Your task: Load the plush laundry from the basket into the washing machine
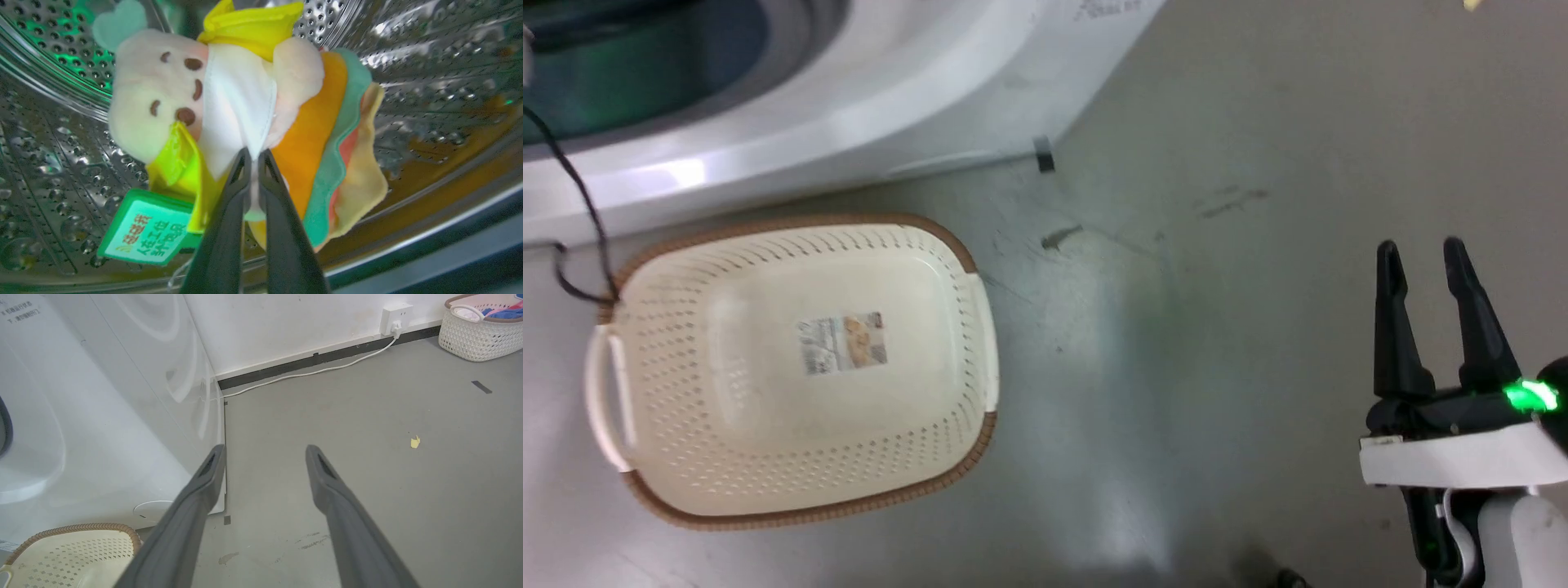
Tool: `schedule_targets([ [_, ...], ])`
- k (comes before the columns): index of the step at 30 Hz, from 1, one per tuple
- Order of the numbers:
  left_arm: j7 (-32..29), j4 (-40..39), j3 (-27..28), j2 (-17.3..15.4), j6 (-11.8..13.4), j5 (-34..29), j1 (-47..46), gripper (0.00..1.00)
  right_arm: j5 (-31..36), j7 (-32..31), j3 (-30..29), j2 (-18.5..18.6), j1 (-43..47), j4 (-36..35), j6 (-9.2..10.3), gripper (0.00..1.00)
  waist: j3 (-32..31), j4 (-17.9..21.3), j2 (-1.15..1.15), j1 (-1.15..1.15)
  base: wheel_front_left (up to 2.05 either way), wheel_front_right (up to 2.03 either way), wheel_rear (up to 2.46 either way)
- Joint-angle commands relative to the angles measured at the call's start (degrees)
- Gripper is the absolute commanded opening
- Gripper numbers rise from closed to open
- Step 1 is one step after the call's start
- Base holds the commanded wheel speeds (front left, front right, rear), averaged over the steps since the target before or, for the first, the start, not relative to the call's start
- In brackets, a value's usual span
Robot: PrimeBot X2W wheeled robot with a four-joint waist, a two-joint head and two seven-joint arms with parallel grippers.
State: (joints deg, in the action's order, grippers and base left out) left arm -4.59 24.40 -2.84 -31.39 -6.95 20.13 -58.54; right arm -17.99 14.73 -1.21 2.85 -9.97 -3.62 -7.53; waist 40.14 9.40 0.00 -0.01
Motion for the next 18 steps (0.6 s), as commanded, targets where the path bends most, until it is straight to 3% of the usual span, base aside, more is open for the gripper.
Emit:
schedule_targets([
  [1,-1.38,2.76,-0.86,-1.14,-0.31,-0.56,-4.09,0.00,-0.68,0.27,0.25,0.03,-1.30,-0.37,0.04,1.00,3.08,2.11,0.00,0.01,0.00,0.00,0.00],
  [9,-6.46,15.47,-4.48,-4.12,-0.45,-1.82,-13.69,0.00,-1.92,0.27,0.77,0.03,-1.96,-0.30,0.04,1.00,5.29,3.19,0.00,0.01,0.00,0.00,0.00],
  [14,-5.62,20.83,-6.24,-4.30,-0.51,-0.45,-14.70,0.00,-2.05,0.27,0.59,0.03,-2.21,-0.06,0.04,1.00,4.92,3.13,0.00,0.01,0.00,0.00,0.00],
  [15,-4.03,22.48,-6.76,-4.08,-0.52,-0.22,-14.60,1.00,-1.80,0.27,0.25,0.03,-2.31,-0.02,0.04,1.00,4.19,2.83,0.00,0.01,0.00,0.00,0.00],
  [18,-1.11,24.58,-7.93,-3.06,-0.52,0.18,-13.74,1.00,-0.98,0.27,-0.32,0.03,-2.27,0.09,0.04,1.00,2.22,2.06,0.00,0.01,0.00,0.00,0.00],
])
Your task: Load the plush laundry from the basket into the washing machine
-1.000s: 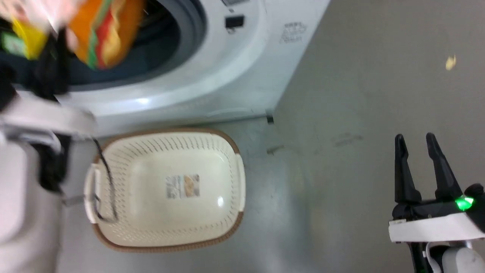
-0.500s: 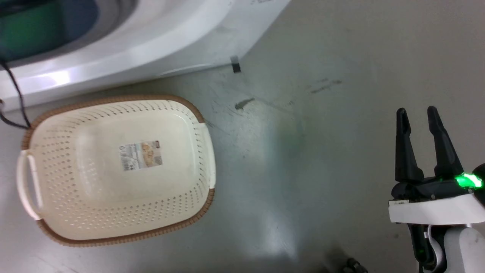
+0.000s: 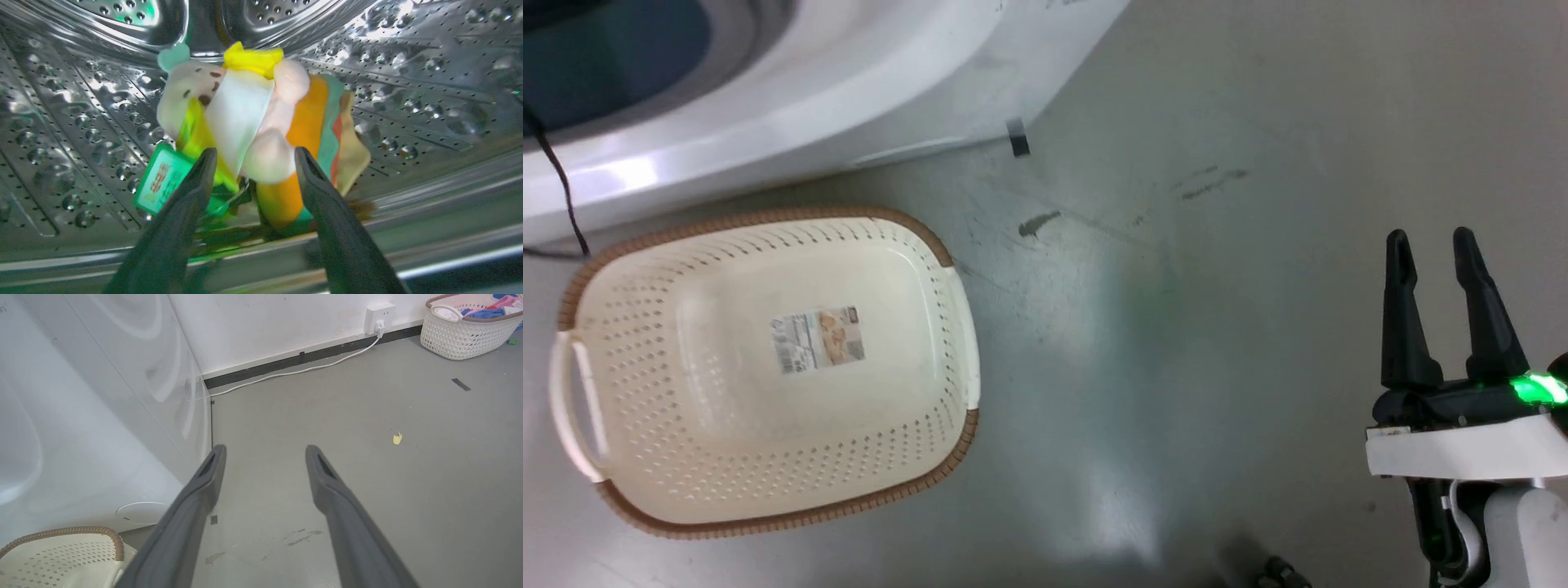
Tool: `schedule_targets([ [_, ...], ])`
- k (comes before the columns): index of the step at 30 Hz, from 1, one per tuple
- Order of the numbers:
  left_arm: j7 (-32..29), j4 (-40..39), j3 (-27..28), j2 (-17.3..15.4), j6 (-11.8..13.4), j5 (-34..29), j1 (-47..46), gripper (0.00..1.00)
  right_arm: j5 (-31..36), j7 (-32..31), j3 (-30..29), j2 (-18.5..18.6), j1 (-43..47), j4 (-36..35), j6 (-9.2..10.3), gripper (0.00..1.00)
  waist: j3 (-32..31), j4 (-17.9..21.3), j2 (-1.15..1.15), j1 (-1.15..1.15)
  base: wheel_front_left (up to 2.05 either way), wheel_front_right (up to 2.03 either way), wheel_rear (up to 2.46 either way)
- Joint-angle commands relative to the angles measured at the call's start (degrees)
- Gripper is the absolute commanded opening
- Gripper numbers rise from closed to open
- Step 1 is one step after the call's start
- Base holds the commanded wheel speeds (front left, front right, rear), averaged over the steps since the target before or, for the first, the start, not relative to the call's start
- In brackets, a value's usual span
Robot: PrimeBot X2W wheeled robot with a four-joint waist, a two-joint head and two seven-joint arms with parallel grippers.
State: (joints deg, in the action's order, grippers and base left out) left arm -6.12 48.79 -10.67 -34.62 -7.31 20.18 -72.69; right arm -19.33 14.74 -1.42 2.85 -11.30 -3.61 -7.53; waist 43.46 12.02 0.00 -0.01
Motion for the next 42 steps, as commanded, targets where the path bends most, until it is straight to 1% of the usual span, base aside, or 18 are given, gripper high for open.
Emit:
schedule_targets([
  [1,2.99,1.25,-0.99,0.96,-0.16,0.51,1.48,1.00,1.03,0.26,-0.50,0.03,-0.79,0.15,0.04,1.00,-2.95,-1.20,0.00,0.01,0.00,0.00,0.00],
  [2,2.99,1.25,-0.99,0.96,-0.16,0.51,1.48,1.00,1.03,0.26,-0.50,0.03,-0.79,0.15,0.04,1.00,-2.95,-1.20,0.00,0.01,0.00,0.00,0.00],
  [4,6.07,2.06,-1.92,2.06,-0.17,1.17,3.04,1.00,1.79,0.26,-0.99,0.03,-0.52,0.30,0.04,1.00,-5.42,-2.03,0.00,0.01,0.00,0.00,0.00],
  [5,9.26,2.62,-3.14,3.25,-0.17,1.79,5.07,1.00,2.61,0.26,-1.48,0.03,-0.07,0.50,0.04,1.00,-8.32,-3.00,0.00,0.01,0.00,0.00,0.00],
  [6,10.79,2.79,-3.62,3.82,-0.17,2.26,6.11,1.00,3.04,0.26,-1.66,0.03,0.23,0.58,0.04,1.00,-9.69,-3.49,0.00,0.01,0.00,0.00,0.00],
  [7,10.79,2.79,-3.62,3.82,-0.17,2.26,6.11,1.00,3.04,0.26,-1.66,0.03,0.23,0.58,0.04,1.00,-9.69,-3.49,0.00,0.01,0.00,0.00,0.00],
  [11,17.01,2.97,-5.70,6.64,-0.17,3.75,11.59,1.00,4.76,0.26,-2.49,0.03,1.86,1.20,0.04,1.00,-16.31,-5.94,0.00,0.01,0.00,0.00,0.00],
  [15,20.28,0.88,-6.12,9.34,-0.17,5.30,18.36,1.00,6.12,0.26,-2.89,0.03,4.22,1.96,0.04,1.00,-22.89,-8.30,0.00,0.01,0.00,0.00,0.00],
  [18,20.99,-3.70,-5.80,11.22,-0.10,5.66,24.54,1.00,6.81,0.26,-3.04,0.03,6.23,2.37,0.04,1.00,-27.29,-9.95,0.00,0.01,0.00,0.00,0.00],
  [21,21.08,-12.33,-3.38,12.74,0.40,6.11,31.93,1.00,7.11,0.26,-2.91,0.03,8.18,2.42,0.04,1.00,-30.88,-11.30,0.00,0.01,0.00,0.00,0.00],
  [25,21.10,-25.40,0.79,14.91,2.92,5.04,43.28,1.00,7.32,0.26,-2.55,0.03,10.14,2.14,0.04,1.00,-34.42,-12.82,0.00,0.01,0.00,0.00,0.00],
  [27,21.11,-31.00,1.68,16.17,4.14,3.68,49.11,1.00,7.69,0.26,-2.07,0.03,10.80,1.95,0.04,1.00,-35.84,-13.27,0.00,0.01,0.00,0.00,0.00],
  [30,21.11,-37.00,2.28,17.74,5.70,1.78,56.96,1.00,7.74,0.26,-1.46,0.03,11.84,1.80,0.04,1.00,-37.73,-13.67,0.00,0.01,0.00,0.00,0.00],
  [34,21.11,-41.51,2.71,19.80,7.81,-0.17,65.67,1.00,8.16,0.26,-0.62,0.03,13.32,1.70,0.04,1.00,-39.64,-13.97,0.00,0.01,0.00,0.00,0.00],
  [37,21.12,-43.54,3.63,21.93,8.71,-0.53,70.49,1.00,7.95,0.26,-0.17,0.03,14.53,1.83,0.04,1.00,-40.71,-14.39,0.00,0.01,0.00,0.00,0.00],
  [42,21.12,-45.53,5.03,24.29,8.75,-2.32,75.32,1.00,8.37,0.26,1.15,0.03,15.98,2.41,0.04,1.00,-41.65,-14.80,0.00,0.01,0.00,0.00,0.00],
])
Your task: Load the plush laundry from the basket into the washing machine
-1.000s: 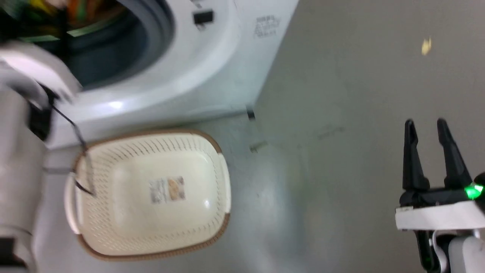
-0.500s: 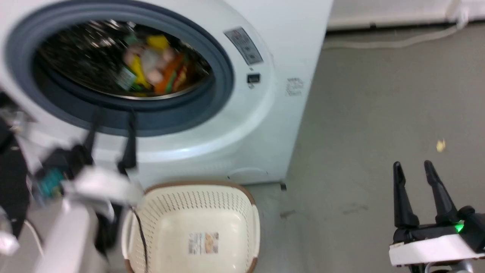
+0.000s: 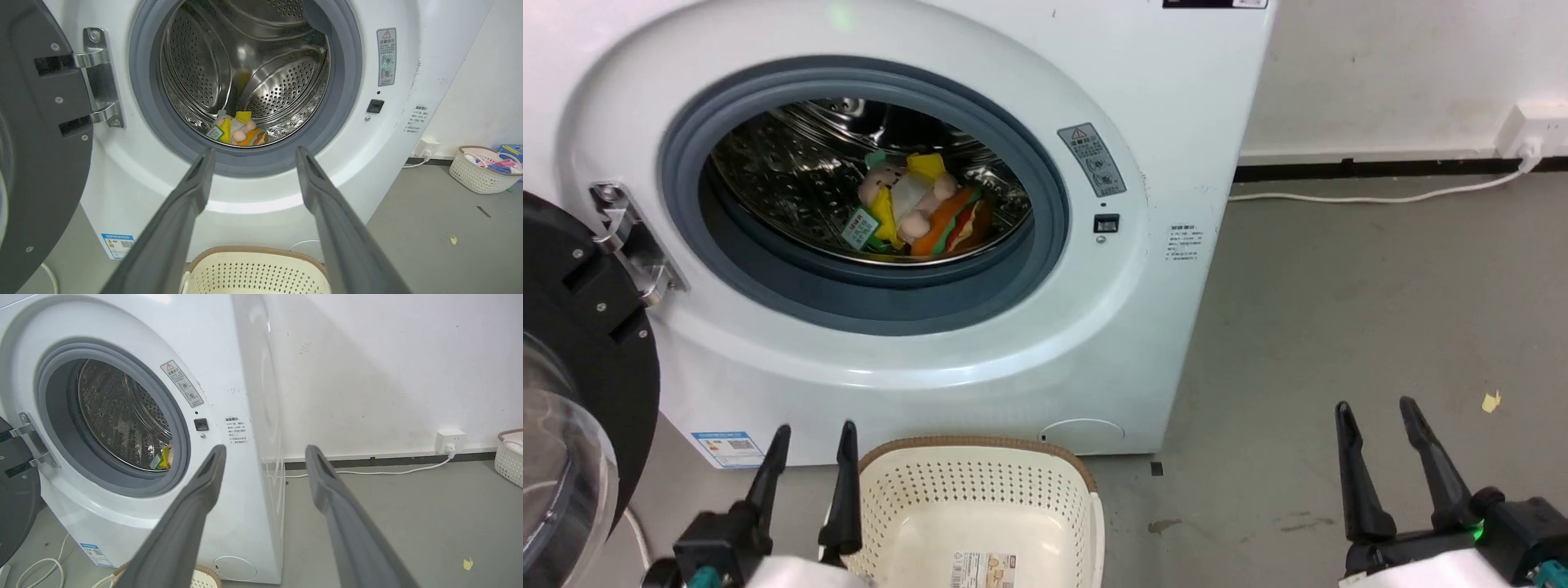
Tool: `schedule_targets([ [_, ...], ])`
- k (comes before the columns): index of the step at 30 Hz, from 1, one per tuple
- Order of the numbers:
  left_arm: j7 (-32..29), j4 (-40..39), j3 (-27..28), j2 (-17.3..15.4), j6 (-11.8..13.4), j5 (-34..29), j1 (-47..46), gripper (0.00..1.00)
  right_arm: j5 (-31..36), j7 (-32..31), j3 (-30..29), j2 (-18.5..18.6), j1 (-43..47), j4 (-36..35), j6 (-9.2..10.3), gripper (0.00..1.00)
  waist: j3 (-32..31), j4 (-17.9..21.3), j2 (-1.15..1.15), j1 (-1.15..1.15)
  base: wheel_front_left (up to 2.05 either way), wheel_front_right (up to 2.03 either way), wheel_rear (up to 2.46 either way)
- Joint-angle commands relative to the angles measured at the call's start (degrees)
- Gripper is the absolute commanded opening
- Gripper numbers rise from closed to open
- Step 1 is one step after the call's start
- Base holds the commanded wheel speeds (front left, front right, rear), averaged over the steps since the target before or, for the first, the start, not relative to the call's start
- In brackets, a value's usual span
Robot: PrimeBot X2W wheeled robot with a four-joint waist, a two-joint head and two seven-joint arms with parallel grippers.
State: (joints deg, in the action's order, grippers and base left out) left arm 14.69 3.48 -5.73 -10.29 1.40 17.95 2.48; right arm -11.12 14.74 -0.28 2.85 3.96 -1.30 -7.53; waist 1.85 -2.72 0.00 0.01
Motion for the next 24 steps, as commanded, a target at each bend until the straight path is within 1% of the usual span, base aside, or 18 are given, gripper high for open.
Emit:
schedule_targets([
  [1,0.30,-0.45,0.41,0.29,-0.06,-0.58,0.73,1.00,0.08,0.26,0.10,0.03,0.92,0.17,0.04,1.00,-0.06,-0.15,0.00,-0.01,0.00,0.00,0.00],
  [13,0.30,1.42,3.97,3.83,-2.81,-4.81,2.25,1.00,-0.15,0.26,0.67,0.03,2.10,1.69,0.04,1.00,-1.36,-1.60,0.00,-0.01,0.00,0.00,0.00],
  [14,-0.01,1.36,3.92,3.88,-2.69,-4.67,1.65,0.00,-0.01,-0.01,0.67,0.00,1.55,1.55,0.00,0.00,-1.37,-1.60,0.00,-0.01,0.00,0.00,0.00],
  [24,-0.88,1.07,3.95,4.13,-2.58,-5.44,1.41,0.00,0.63,-0.87,0.63,0.00,1.21,1.52,0.00,0.00,-1.41,-1.35,0.00,-0.01,0.00,0.00,0.00],
])
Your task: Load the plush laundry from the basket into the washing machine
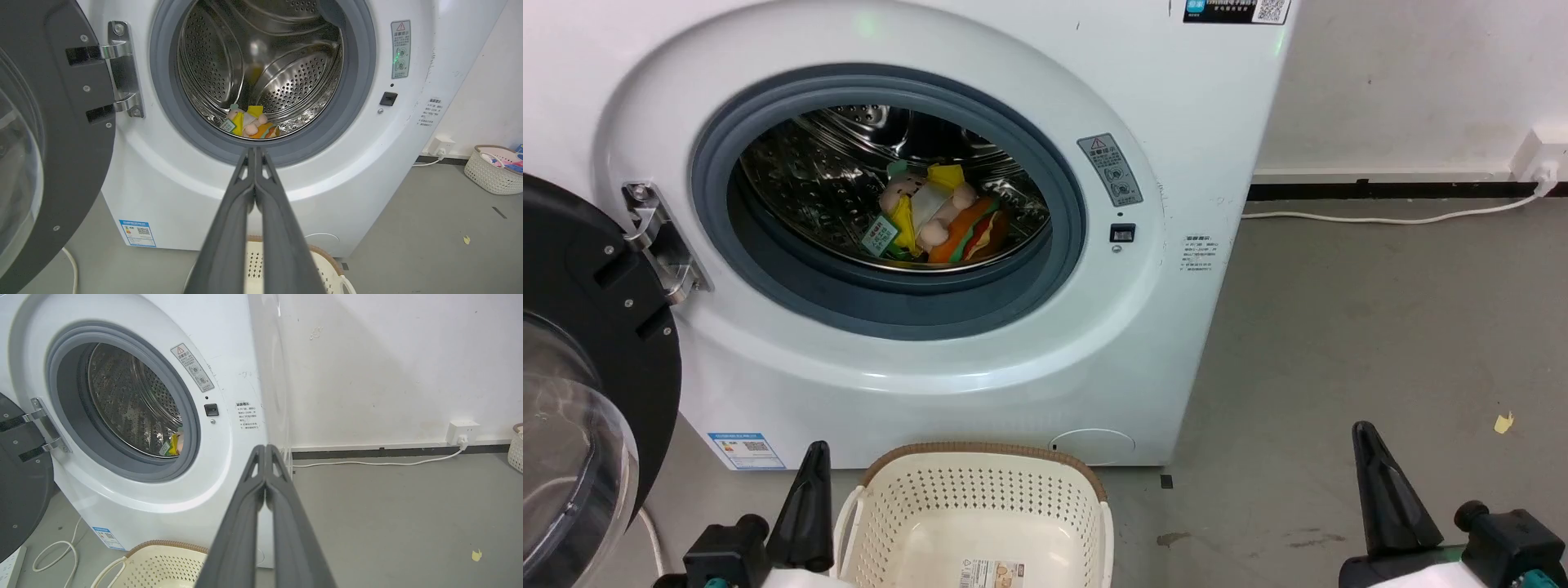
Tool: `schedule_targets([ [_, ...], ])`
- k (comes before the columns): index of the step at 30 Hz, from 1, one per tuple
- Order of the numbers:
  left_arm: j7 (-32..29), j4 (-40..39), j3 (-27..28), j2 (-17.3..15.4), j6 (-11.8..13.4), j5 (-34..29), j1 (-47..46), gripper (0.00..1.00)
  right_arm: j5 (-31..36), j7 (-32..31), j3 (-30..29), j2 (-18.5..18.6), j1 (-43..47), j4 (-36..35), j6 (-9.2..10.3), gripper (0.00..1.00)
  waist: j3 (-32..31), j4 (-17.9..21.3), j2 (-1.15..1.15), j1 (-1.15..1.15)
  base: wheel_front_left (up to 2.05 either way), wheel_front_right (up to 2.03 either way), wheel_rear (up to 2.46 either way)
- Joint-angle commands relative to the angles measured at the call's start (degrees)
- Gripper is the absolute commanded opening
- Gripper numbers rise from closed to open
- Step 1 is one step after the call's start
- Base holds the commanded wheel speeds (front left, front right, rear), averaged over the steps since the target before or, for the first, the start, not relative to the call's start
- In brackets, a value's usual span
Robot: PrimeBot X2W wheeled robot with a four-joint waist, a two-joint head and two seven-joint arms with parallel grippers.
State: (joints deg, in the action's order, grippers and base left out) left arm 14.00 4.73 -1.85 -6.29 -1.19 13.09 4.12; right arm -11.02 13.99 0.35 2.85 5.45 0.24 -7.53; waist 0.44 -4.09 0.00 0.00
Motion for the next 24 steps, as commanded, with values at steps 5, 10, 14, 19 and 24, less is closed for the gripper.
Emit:
schedule_targets([
  [5,-0.77,-0.37,0.15,0.27,0.07,-1.11,-0.40,0.00,0.98,-0.71,-0.01,0.00,-0.51,-0.02,0.00,0.00,-0.02,0.19,0.00,0.00,0.00,0.00,0.00],
  [10,-1.36,-0.57,0.23,0.41,0.12,-1.64,-0.56,0.00,1.42,-1.30,-0.03,0.00,-0.73,-0.03,0.01,0.00,-0.04,0.36,0.00,0.00,0.00,0.00,0.00],
  [14,-1.83,-0.72,0.29,0.52,0.16,-2.07,-0.70,0.00,1.78,-1.77,-0.04,0.00,-0.90,-0.04,0.01,0.00,-0.05,0.50,0.00,0.00,0.00,0.00,0.00],
  [19,-2.42,-0.91,0.36,0.66,0.21,-2.60,-0.86,0.00,2.23,-2.36,-0.06,0.01,-1.12,-0.05,0.01,0.00,-0.07,0.67,0.00,0.00,0.00,0.00,0.00],
  [24,-3.00,-1.11,0.44,0.80,0.26,-3.13,-1.02,0.00,2.67,-2.95,-0.07,0.01,-1.34,-0.06,0.01,0.00,-0.09,0.84,0.00,0.00,0.00,0.00,0.00],
])
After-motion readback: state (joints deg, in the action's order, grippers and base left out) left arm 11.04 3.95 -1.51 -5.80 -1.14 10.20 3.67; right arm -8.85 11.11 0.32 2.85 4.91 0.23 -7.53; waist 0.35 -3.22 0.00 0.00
